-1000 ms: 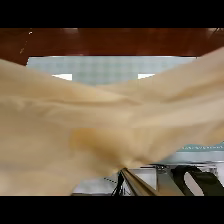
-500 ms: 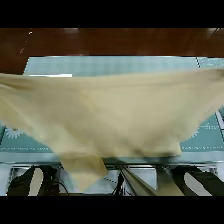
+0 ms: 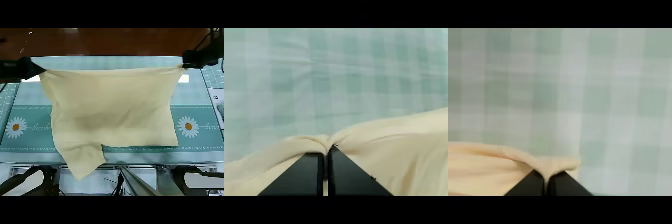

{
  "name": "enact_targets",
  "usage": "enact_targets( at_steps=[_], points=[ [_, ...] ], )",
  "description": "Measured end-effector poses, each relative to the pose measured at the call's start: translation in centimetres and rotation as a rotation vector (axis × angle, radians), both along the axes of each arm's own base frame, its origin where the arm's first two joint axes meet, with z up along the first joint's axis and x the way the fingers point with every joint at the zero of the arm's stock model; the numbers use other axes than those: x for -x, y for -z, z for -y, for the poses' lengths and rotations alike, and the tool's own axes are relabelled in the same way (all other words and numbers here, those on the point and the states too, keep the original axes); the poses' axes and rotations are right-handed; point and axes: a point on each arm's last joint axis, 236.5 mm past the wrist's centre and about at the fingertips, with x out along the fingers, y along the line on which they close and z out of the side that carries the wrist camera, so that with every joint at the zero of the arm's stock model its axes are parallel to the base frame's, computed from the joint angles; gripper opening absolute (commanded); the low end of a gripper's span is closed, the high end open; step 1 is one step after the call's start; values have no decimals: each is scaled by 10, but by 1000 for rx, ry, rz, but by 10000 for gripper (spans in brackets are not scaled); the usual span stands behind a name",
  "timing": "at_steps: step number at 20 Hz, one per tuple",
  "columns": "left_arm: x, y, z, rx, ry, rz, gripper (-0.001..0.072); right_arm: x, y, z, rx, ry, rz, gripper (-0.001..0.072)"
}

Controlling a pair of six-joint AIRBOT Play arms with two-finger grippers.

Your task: Fold the shirts.

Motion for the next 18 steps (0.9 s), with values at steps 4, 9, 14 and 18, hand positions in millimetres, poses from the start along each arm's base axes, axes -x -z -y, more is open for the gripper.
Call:
enact_targets(
  at_steps=[4,9,14,18],
  points=[
    [-67,34,5,-43,-46,77,34,-59,21,4,-29,66,144,23],
    [-120,65,13,-99,-101,164,33,-111,43,10,-82,160,277,23],
    [-136,101,17,-111,-123,144,33,-129,77,14,-105,209,285,24],
    [-128,107,26,-95,-79,101,33,-126,86,20,-115,228,252,23]
  ],
)
